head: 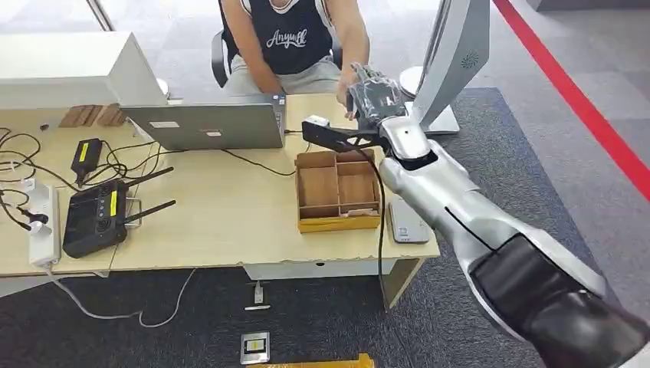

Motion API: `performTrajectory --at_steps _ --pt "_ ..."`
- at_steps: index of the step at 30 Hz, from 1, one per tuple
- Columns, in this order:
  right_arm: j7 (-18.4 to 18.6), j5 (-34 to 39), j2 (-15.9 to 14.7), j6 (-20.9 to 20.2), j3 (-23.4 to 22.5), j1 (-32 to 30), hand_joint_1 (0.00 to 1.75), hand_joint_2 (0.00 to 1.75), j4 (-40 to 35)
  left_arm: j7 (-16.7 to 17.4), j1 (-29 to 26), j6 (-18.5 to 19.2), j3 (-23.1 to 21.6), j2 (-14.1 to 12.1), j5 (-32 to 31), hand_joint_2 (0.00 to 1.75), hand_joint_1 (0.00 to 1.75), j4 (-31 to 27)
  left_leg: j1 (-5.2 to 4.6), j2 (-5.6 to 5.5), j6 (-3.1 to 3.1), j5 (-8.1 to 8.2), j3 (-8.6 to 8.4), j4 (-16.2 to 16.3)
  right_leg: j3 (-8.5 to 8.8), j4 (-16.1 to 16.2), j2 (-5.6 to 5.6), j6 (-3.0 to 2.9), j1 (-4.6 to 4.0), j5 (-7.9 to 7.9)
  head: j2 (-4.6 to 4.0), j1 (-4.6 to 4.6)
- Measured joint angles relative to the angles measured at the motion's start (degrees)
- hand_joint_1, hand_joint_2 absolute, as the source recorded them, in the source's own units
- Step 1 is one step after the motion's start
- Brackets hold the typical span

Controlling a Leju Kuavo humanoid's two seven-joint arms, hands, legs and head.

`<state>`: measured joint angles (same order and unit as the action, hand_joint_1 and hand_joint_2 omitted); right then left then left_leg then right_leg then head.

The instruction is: Pass the card to the sensor for recognition and then transmit it.

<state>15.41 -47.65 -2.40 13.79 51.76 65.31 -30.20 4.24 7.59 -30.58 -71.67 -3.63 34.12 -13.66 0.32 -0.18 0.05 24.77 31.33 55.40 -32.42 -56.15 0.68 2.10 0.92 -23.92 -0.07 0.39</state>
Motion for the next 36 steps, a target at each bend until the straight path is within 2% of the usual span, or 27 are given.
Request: performTrajectory --at_steps 2,3,4,5,7,8,24,36 --pt "0.0 0.0 0.1 0.0 0.2 0.0 1.75 1.75 0.5 0.0 0.0 0.0 0.0 0.0 0.0 0.00 0.00 0.0 0.00 0.01 0.00 0.00 0.00 0.0 0.00 0.0 0.00 0.00 0.00 0.00 0.00 0.00" --pt "0.0 0.0 0.1 0.0 0.3 0.0 1.47 1.75 0.9 0.0 0.0 0.0 0.0 0.0 0.0 0.00 0.00 0.0 0.00 0.01 0.00 0.00 0.00 0.0 -0.01 0.0 0.00 0.00 0.00 0.00 0.00 0.00" --pt "0.1 0.0 0.2 0.0 0.4 0.0 0.05 1.75 1.0 0.0 0.0 0.0 0.0 0.0 0.0 0.00 0.00 0.0 0.00 0.00 0.00 0.00 0.00 0.0 -0.01 0.0 0.00 0.00 0.00 0.00 0.00 -0.02" --pt "0.1 0.0 0.2 0.0 0.4 0.0 0.00 1.75 1.2 0.0 0.0 0.0 0.0 0.0 0.0 0.00 0.00 0.0 0.00 0.00 0.00 0.00 0.00 0.0 -0.01 0.0 0.00 0.00 0.00 0.00 0.00 0.00" --pt "0.2 0.0 0.2 0.0 0.6 0.0 0.00 1.75 1.6 0.0 0.0 0.0 0.0 0.0 0.0 0.00 0.00 0.0 0.00 0.01 0.00 0.00 -0.02 0.0 -0.01 0.0 0.00 0.00 0.00 0.00 0.00 0.00" --pt "0.5 0.0 0.2 0.1 0.7 0.0 0.00 0.00 1.7 -0.1 0.0 -0.1 0.0 0.0 0.0 0.00 0.00 0.0 0.00 0.01 0.00 0.00 -0.02 0.0 -0.01 0.0 -0.01 0.00 0.00 0.00 0.00 -0.02" --pt "2.9 -0.2 -0.3 1.0 0.4 0.0 0.00 0.00 3.6 -0.2 -0.2 -0.1 0.0 0.0 -0.6 0.00 0.00 0.0 0.00 0.01 0.00 0.00 -0.02 0.0 -0.01 0.0 -0.01 -0.01 0.00 0.00 0.00 0.00" --pt "1.0 0.6 -1.0 3.7 -0.1 -0.3 0.00 0.00 3.8 -0.5 -0.2 -0.2 0.0 0.0 -0.5 0.00 0.00 0.0 0.00 0.02 0.00 0.00 -0.03 0.0 -0.01 0.0 -0.01 -0.01 0.00 0.00 0.00 0.00"
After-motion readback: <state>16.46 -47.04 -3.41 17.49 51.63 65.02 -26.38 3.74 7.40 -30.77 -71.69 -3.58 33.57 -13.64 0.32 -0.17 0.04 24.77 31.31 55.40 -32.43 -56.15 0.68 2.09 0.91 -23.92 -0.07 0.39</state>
